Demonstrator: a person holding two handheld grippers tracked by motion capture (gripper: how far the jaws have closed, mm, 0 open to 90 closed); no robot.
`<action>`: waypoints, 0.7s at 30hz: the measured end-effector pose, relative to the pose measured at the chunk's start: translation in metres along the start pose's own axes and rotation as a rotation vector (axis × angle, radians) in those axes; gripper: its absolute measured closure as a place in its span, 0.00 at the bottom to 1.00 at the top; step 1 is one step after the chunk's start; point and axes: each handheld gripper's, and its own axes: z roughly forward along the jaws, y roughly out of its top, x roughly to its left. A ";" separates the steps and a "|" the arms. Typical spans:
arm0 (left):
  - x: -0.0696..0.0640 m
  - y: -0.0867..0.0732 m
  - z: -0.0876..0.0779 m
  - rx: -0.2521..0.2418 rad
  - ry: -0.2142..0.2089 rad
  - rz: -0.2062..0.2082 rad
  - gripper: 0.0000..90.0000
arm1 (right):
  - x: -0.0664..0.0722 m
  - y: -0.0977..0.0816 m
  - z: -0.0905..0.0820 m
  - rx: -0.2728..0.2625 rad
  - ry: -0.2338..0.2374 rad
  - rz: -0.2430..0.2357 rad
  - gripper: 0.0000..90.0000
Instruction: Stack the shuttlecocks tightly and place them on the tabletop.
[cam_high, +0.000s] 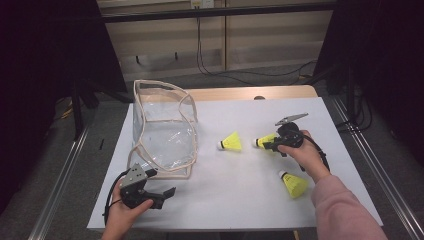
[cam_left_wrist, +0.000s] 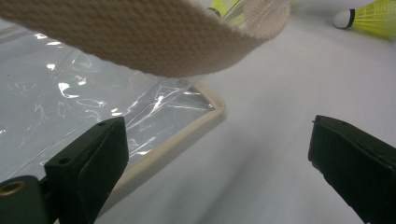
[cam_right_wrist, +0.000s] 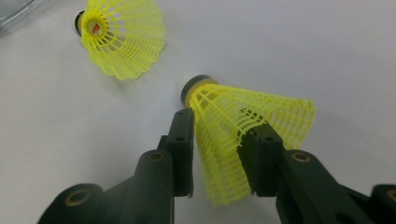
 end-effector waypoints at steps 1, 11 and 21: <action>0.000 0.000 0.000 0.000 0.000 0.000 0.06 | 0.000 0.000 0.000 -0.002 -0.001 -0.007 0.77; 0.000 0.000 0.000 -0.002 0.001 0.001 0.06 | -0.001 0.001 -0.003 -0.014 0.001 -0.026 0.83; 0.000 0.000 0.000 -0.002 0.002 0.001 0.06 | -0.001 0.005 -0.005 -0.032 0.004 -0.053 0.86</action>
